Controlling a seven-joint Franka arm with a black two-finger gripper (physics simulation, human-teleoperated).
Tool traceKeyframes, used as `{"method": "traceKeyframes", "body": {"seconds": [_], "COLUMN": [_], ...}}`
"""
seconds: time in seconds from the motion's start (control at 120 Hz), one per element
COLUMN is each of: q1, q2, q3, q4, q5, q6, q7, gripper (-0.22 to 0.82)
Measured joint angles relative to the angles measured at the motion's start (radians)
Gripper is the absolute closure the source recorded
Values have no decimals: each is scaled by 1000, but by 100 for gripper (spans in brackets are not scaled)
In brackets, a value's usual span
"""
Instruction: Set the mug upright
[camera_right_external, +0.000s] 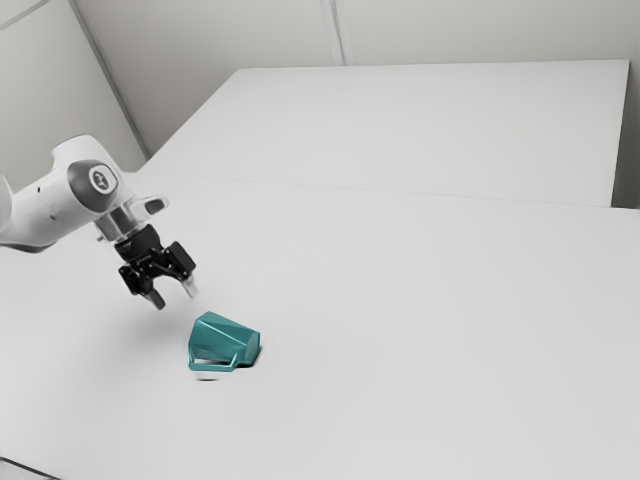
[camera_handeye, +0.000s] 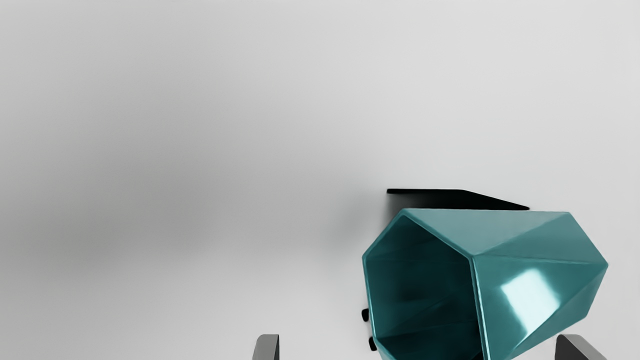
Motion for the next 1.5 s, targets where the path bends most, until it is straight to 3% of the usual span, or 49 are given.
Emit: {"method": "traceKeyframes", "body": {"seconds": [0.525,1.5], "q1": [2,1], "q2": [63,65], "q3": [33,48], "q4": [-31,-79], "q5": [-208,-333], "q6": [-25,-147], "q7": [218,459], "gripper": [0,0]}}
